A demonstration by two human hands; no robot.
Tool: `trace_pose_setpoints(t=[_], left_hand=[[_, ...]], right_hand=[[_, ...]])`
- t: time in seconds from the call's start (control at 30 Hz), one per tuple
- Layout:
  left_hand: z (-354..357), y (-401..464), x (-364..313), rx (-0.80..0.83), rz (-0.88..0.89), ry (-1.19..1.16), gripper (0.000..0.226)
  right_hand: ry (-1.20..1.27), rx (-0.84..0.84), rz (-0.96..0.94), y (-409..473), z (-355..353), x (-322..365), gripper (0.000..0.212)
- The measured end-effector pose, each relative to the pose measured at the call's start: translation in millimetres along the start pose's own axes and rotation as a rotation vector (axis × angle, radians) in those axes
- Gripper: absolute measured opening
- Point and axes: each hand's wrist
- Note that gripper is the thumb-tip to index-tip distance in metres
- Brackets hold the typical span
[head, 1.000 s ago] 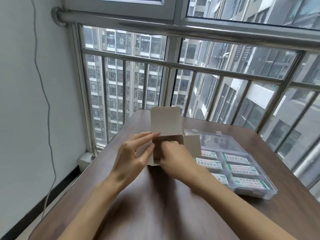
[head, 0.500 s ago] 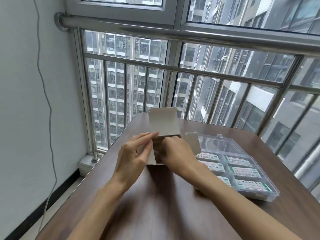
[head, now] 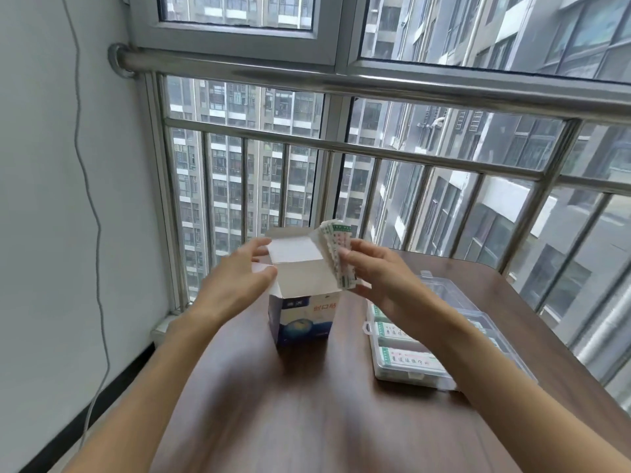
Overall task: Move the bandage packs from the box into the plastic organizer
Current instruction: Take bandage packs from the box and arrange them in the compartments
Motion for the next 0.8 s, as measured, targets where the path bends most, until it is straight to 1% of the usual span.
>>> trace_pose_setpoints(t=[0.07,0.13,0.17,0.2,0.23,0.27,0.37,0.43,0.53,0.6,0.7,0.77,0.8], left_hand=[[-3.0,-1.3,-5.3,-0.060,0.013,0.143,0.049],[-4.2,-7.0,-18.4,-0.204,0.078,0.219,0.040],[-3.5,-12.7,-28.2,-0.281,0.131,0.195,0.037],[-1.1,-18.8,-41.2,-0.323,0.188,0.128,0.035],[2.6,-25.1,-53.5,-0.306,0.220,0.031,0.033],[9.0,-29.9,-64.0,-0.244,0.229,-0.076,0.031],[39.6,-29.8,-78.0,0.022,0.176,-0.264,0.021],[59.2,-24.2,-82.6,0.139,0.108,-0.393,0.015],[81.0,-18.1,-90.7,0.276,-0.037,-0.614,0.010],[97.0,-15.4,-98.0,0.299,-0.041,-0.693,0.013],[118.9,-13.3,-109.3,0.219,-0.016,-0.715,0.018],[130.1,-13.7,-116.1,0.172,-0.016,-0.730,0.016],[133.5,-14.0,-118.1,0.173,-0.014,-0.747,0.016]], right_hand=[[0.025,0.023,0.027,-2.2,-5.6,1.0,0.014],[0.028,0.056,0.044,-5.0,-12.2,-1.2,0.016],[0.029,0.072,0.050,-6.7,-15.1,-3.9,0.018],[0.031,0.082,0.052,-9.2,-19.7,-6.3,0.020],[0.024,0.091,0.055,-11.8,-22.9,-9.0,0.022],[0.010,0.099,0.051,-15.0,-26.3,-11.6,0.024],[-0.011,0.079,0.041,-26.4,-36.7,-18.0,0.020],[-0.021,0.001,0.055,-34.7,-48.3,-19.3,0.014],[-0.068,-0.106,0.102,-42.1,-68.5,-19.8,0.019],[-0.079,-0.160,0.113,-45.5,-82.7,-21.1,0.016],[-0.016,-0.189,0.114,-47.1,-98.3,-23.9,0.007],[0.019,-0.207,0.117,-46.9,-105.8,-25.9,0.007],[0.032,-0.213,0.116,-46.4,-108.4,-27.1,0.008]])
Point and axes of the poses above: each hand's wrist, its own y-axis towards the middle knuckle, its own z-axis out of the palm, x = y × z, and after that the axes turned 6 degrees about z, right-handed
